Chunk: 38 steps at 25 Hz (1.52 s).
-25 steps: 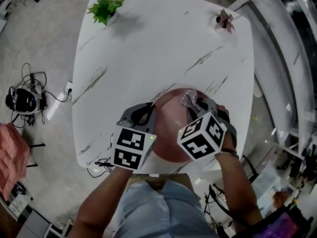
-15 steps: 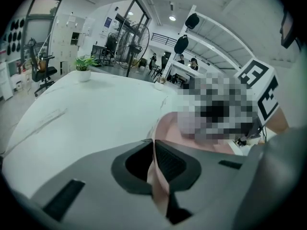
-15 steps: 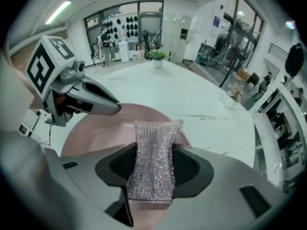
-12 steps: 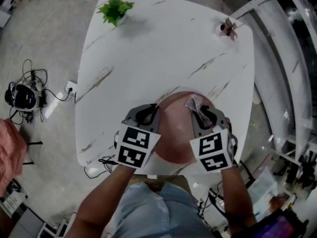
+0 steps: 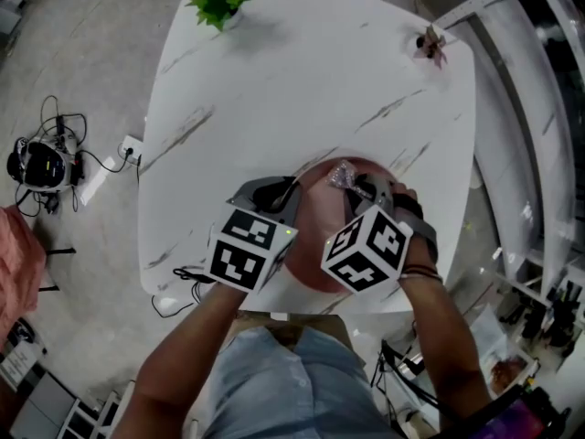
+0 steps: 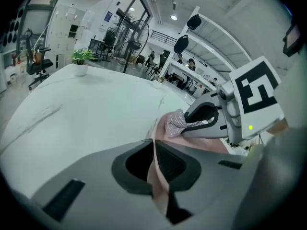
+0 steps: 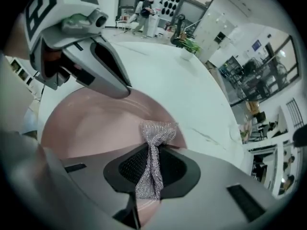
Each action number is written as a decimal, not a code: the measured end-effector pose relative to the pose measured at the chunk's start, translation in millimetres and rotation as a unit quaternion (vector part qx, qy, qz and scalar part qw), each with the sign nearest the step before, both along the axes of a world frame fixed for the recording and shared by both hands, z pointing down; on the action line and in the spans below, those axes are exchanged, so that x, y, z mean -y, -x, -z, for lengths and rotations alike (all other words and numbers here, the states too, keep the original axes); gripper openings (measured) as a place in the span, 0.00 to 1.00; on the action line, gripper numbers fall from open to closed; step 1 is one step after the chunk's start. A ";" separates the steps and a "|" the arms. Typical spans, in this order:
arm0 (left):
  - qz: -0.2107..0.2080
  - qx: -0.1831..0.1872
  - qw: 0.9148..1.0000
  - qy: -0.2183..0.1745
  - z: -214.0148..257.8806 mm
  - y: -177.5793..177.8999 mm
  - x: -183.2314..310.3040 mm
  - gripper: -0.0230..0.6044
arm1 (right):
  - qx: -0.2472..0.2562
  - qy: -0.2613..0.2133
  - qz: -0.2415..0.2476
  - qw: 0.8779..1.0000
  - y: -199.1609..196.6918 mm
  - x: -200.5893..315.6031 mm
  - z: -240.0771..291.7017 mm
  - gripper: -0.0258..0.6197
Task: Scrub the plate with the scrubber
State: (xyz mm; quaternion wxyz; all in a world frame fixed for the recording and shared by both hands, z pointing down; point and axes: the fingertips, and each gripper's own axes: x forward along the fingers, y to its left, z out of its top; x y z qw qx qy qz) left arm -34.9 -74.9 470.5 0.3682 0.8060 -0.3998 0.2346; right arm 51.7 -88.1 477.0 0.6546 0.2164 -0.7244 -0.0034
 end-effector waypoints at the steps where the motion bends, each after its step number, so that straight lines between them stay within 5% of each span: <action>1: -0.002 -0.002 1.000 0.003 -0.1 0.3 1.1 0.06 | -0.005 0.003 0.019 1.000 6.6 -1.1 -0.6 0.16; 11: 0.006 -0.025 0.999 0.027 -0.6 3.7 7.0 0.06 | -0.028 -0.017 0.159 0.987 55.3 -33.7 -4.8 0.15; 27: 0.009 -0.021 0.999 0.032 -0.3 2.3 5.5 0.06 | 0.024 -0.008 0.220 0.975 79.9 -105.5 -2.9 0.15; 38: -0.007 0.008 0.999 0.031 -2.6 -1.4 6.2 0.07 | 0.039 0.014 0.320 0.946 84.9 -149.3 1.7 0.15</action>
